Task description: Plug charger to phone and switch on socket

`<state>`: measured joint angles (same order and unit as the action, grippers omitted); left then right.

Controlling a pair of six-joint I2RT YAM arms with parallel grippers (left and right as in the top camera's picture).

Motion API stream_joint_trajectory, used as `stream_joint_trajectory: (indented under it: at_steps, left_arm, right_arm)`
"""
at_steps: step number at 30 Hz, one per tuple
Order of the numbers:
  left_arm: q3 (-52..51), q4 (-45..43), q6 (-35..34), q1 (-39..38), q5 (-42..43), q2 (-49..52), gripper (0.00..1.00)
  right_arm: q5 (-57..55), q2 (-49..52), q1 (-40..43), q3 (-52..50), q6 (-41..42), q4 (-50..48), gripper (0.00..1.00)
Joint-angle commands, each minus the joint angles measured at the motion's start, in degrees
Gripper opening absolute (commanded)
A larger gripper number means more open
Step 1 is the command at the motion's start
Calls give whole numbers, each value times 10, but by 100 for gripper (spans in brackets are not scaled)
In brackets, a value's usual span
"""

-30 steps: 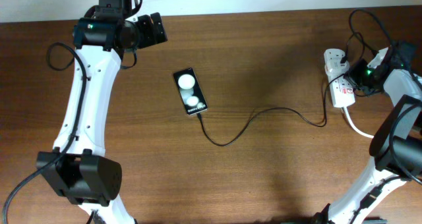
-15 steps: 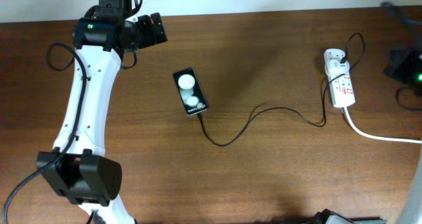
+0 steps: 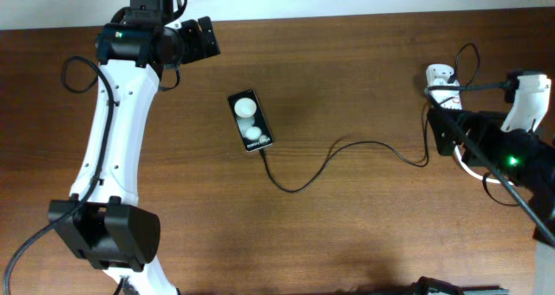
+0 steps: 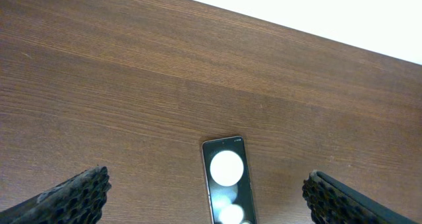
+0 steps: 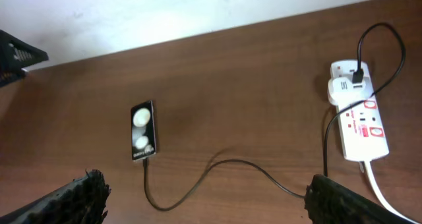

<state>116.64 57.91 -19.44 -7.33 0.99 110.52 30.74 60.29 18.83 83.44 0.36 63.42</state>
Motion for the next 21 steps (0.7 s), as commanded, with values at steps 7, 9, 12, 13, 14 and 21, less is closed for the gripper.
stream_joint_trajectory:
  at_steps: [7,9,12,13,14,21]
  left_arm:
    - [4,1,2,3,-8,-8,99]
    - [4,1,2,3,-8,-8,99]
    - [4,1,2,3,-8,-8,99]
    - [4,1,2,3,-8,-8,99]
    - [4,1,2,3,-8,-8,99]
    - [4,1,2,3,-8,-8,99]
  right_arm:
    - [-113,-56,-103,-96,-104,-85,99]
    - [-162,-123,-144,-186,-104,-182,99]
    - [-191,-266,-184,-389,-104,-397,99]
    - [-190,-291,-185,-428,-104,-437,99]
    - [-189,-327,-185,-483,-104,-491,99]
    - [-192,-526,-185,-773,-104,-699,99]
